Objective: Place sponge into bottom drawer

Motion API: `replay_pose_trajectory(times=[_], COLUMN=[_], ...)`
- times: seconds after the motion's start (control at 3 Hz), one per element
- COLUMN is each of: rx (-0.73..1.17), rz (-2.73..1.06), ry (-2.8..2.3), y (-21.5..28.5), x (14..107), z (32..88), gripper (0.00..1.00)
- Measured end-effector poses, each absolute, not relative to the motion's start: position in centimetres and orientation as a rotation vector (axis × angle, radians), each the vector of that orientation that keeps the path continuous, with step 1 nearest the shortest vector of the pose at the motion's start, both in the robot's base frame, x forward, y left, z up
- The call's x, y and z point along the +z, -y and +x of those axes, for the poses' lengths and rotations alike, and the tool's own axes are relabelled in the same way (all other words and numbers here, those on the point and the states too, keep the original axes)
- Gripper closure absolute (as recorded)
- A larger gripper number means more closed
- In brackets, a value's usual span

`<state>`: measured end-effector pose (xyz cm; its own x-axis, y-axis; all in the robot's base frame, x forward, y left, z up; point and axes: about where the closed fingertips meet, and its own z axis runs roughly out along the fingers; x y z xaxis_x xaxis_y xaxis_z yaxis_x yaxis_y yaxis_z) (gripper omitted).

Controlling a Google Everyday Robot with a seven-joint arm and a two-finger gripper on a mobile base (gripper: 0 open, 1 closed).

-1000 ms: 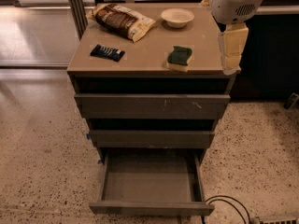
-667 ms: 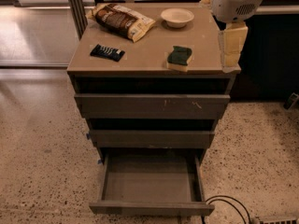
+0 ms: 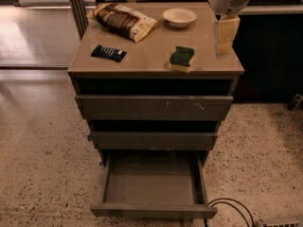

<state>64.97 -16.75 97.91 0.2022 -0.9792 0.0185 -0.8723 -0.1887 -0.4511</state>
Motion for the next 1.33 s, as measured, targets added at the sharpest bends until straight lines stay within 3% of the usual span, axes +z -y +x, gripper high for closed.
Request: replay_pose_trajectory(times=[1.33], rx=[-0.298], rz=[-2.319], ry=[-1.524], y=[12.6], x=[94.2], z=[69.8], gripper=[0.00])
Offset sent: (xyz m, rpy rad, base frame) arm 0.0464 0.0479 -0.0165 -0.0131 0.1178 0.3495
